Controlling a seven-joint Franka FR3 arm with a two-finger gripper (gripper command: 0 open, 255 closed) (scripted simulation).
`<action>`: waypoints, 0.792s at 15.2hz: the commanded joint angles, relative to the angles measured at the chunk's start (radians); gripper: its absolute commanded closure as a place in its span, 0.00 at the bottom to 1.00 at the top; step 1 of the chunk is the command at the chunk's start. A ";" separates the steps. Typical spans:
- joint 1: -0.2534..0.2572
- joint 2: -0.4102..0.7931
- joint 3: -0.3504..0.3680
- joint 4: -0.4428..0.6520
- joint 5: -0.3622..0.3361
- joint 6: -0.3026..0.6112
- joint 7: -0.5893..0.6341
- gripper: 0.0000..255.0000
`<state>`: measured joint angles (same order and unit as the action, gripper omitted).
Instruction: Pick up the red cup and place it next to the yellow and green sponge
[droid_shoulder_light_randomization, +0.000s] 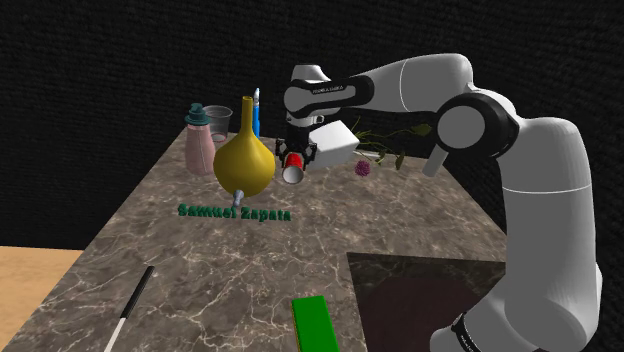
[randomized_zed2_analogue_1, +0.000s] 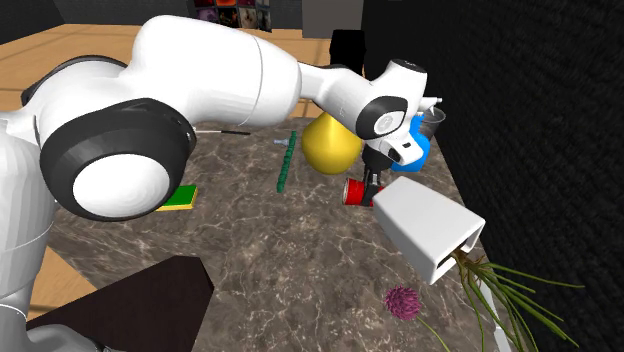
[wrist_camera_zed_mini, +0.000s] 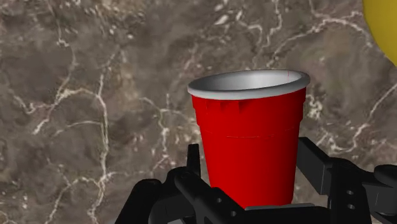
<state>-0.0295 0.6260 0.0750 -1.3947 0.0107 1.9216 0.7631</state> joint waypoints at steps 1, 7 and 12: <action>-0.003 0.002 -0.003 -0.002 -0.001 -0.001 0.000 1.00; -0.002 0.000 -0.003 -0.002 -0.001 -0.002 0.000 1.00; -0.003 -0.011 -0.002 0.017 -0.001 -0.033 0.001 1.00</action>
<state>-0.0317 0.6199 0.0740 -1.3827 0.0105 1.8968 0.7629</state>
